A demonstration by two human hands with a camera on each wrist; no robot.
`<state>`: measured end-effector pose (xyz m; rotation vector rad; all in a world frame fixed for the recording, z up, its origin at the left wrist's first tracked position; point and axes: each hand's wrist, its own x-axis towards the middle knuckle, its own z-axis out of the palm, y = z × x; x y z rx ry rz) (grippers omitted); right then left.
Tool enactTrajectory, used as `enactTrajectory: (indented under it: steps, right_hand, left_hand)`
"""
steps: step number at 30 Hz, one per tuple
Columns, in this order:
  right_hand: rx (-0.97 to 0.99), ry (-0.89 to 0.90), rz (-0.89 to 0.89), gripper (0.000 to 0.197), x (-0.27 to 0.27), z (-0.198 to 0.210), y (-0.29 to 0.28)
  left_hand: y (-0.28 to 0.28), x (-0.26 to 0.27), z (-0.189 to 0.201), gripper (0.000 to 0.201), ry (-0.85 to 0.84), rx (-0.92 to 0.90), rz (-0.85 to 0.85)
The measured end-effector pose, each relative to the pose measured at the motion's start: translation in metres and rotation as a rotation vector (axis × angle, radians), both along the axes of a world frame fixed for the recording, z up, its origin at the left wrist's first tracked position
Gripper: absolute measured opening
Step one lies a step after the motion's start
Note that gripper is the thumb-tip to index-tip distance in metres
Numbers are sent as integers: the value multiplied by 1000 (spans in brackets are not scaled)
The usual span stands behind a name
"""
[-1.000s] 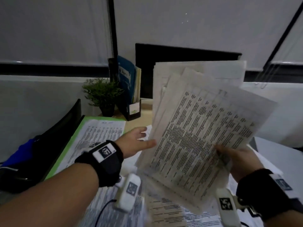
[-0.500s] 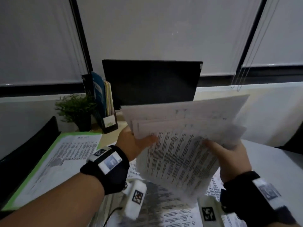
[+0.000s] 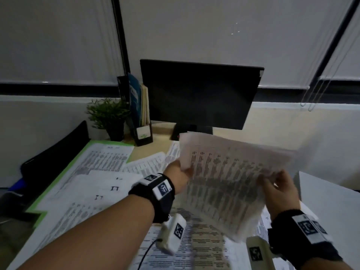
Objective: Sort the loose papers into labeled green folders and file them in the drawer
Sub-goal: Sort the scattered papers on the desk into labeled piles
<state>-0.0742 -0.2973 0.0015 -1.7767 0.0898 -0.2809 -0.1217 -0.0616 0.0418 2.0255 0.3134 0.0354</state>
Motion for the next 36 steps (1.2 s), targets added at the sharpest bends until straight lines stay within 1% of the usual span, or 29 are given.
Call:
enactTrajectory:
  steps: [2, 4, 6, 8, 9, 11, 13, 15, 17, 20, 23, 25, 27, 29, 30, 31, 32, 33, 34, 36]
  right_hand:
    - [51, -58, -5, 32, -3, 4, 6]
    - [108, -39, 39, 37, -5, 4, 16]
    - [75, -20, 78, 35, -6, 4, 26]
    - [61, -18, 112, 27, -9, 9, 44]
    - [75, -21, 134, 22, -10, 11, 56]
    - [124, 4, 181, 22, -16, 17, 84]
    - [180, 73, 229, 21, -22, 15, 118]
    - [210, 180, 280, 21, -27, 4, 154]
    - [193, 288, 346, 20, -31, -12, 189]
    - [82, 419, 425, 13, -41, -34, 238]
    - [30, 585, 458, 19, -53, -57, 273]
    - [18, 692, 500, 22, -65, -71, 290]
    - [-29, 748, 541, 21, -76, -82, 300]
    - [-129, 768, 563, 25, -88, -89, 307]
    - [-189, 777, 566, 30, -92, -90, 308]
    - [-251, 779, 569, 33, -97, -93, 308]
    - [-313, 785, 575, 34, -100, -94, 309]
    - [-369, 779, 571, 34, -103, -97, 309]
    - [-416, 779, 561, 33, -106, -99, 308]
    - [-485, 777, 558, 31, -111, -98, 307]
  left_hand:
    - [3, -2, -2, 30, -8, -22, 8]
    - [15, -7, 4, 31, -10, -41, 6]
    - [36, -14, 11, 31, -42, -9, -21]
    - [61, -27, 22, 31, -99, 26, -30]
    - [74, -34, 28, 34, -129, 55, -16]
    - [100, -44, 37, 41, -155, 141, 37]
    - [131, -50, 38, 44, -163, 189, 116]
    - [161, -56, 35, 45, -125, 197, 214]
    - [187, -66, 26, 52, -46, 218, 296]
    - [225, -82, 6, 58, 52, 257, 352]
    - [257, -101, -16, 68, 177, 267, 383]
    - [278, -117, -29, 71, 255, 281, 361]
    - [294, -130, -40, 63, 368, 361, 301]
    - [303, -139, -50, 53, 533, 501, 207]
    - [302, -142, -57, 52, 619, 589, 160]
    - [299, -144, -65, 56, 676, 682, 124]
    - [295, -144, -74, 63, 689, 751, 102]
    - [289, -141, -84, 69, 651, 782, 80]
    - [280, -137, -92, 72, 582, 779, 39]
    - [260, -129, -108, 70, 490, 761, -112]
